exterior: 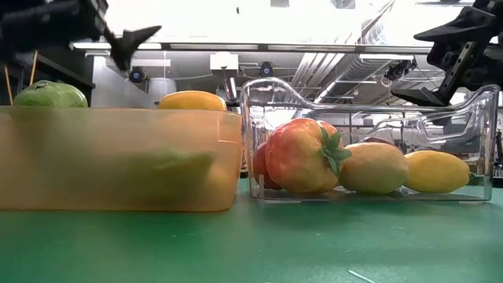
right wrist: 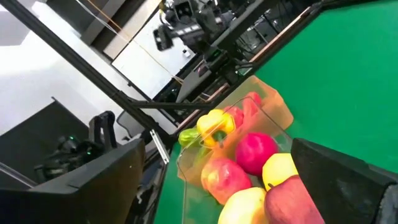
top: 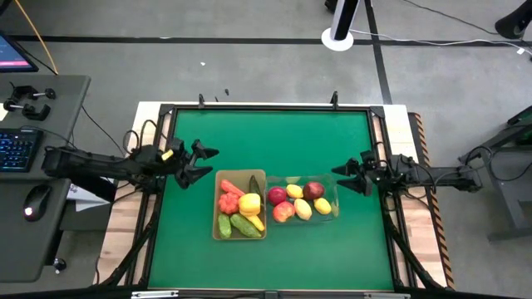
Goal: Sort produce into baskets
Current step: Return to Home Position
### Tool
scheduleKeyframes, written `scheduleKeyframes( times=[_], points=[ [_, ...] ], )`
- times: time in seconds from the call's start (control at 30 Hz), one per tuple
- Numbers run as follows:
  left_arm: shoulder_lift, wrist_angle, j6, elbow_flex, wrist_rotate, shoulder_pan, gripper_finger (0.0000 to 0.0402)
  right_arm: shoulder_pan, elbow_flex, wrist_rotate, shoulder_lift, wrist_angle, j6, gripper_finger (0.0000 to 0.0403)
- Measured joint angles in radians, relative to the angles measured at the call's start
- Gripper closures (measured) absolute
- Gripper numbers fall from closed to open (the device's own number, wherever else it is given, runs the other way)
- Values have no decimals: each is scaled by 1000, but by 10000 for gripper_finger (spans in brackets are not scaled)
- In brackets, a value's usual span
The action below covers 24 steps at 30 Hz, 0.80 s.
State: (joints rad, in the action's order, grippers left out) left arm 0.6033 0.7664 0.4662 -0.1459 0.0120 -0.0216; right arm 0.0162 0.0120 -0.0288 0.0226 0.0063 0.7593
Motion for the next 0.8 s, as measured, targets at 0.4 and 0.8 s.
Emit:
scheduleKeyframes(
  times=[0.4,0.8],
  points=[
    [-10,39,-27,134,-1,-6,46,0,1,-2,2,-2,0,6],
    [-1,-687,-20,120,4,-1,46,0,1,-2,3,-2,0,6]
  ],
)
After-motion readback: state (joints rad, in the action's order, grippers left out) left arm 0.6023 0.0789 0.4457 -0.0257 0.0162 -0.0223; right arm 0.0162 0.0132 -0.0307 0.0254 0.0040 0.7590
